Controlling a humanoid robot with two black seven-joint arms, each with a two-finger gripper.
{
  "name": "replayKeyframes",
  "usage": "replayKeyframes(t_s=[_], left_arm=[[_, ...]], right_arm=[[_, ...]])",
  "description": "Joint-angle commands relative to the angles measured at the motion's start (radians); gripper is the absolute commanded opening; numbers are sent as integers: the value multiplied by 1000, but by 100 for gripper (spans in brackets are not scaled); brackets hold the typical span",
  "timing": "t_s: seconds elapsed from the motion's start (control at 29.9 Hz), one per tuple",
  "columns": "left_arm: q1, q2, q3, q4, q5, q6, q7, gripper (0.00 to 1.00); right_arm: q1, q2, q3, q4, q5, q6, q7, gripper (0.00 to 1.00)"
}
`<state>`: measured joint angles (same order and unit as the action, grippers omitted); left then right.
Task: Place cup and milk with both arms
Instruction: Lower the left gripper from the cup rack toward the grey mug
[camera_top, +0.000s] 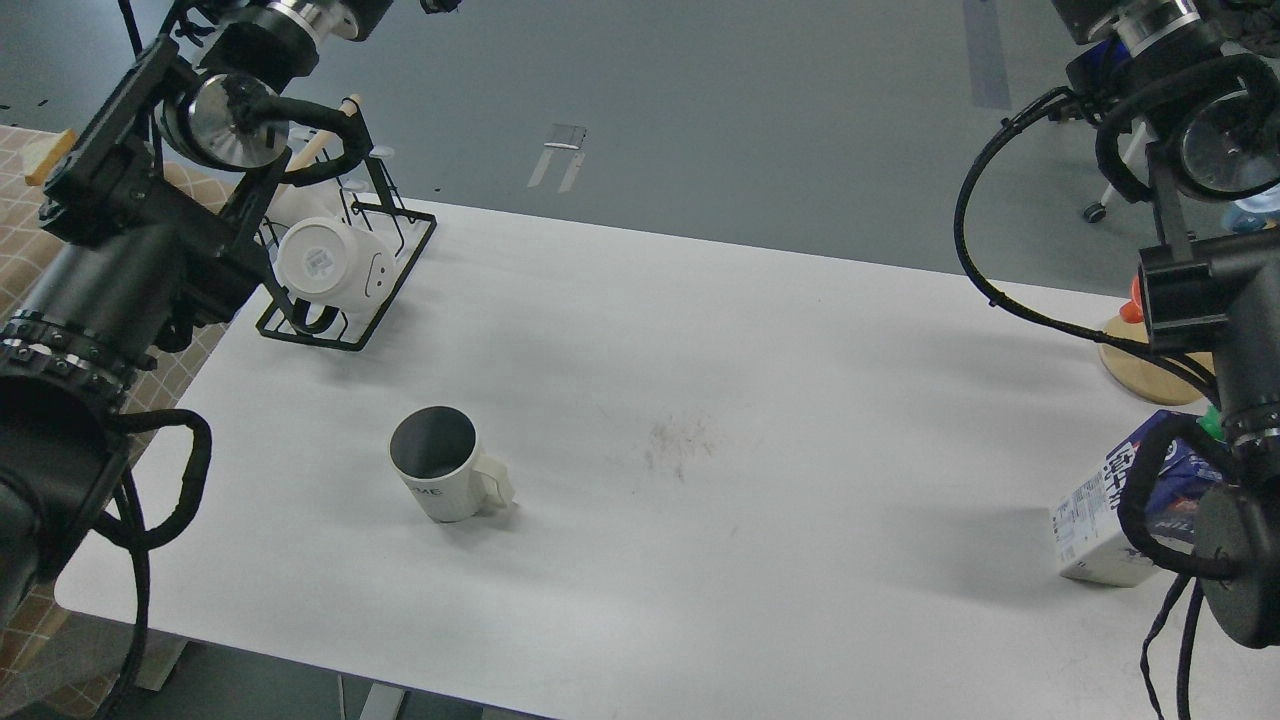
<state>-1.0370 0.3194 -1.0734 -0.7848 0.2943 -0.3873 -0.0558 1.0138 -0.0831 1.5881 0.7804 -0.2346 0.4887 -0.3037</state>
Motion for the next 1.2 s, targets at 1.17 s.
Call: replayKeyframes(t_s=[1.17], left_arm=[[723, 962, 121, -958, 843, -101, -41, 87]], right_arm=[[-239, -6, 151, 309, 69, 0, -2, 100]])
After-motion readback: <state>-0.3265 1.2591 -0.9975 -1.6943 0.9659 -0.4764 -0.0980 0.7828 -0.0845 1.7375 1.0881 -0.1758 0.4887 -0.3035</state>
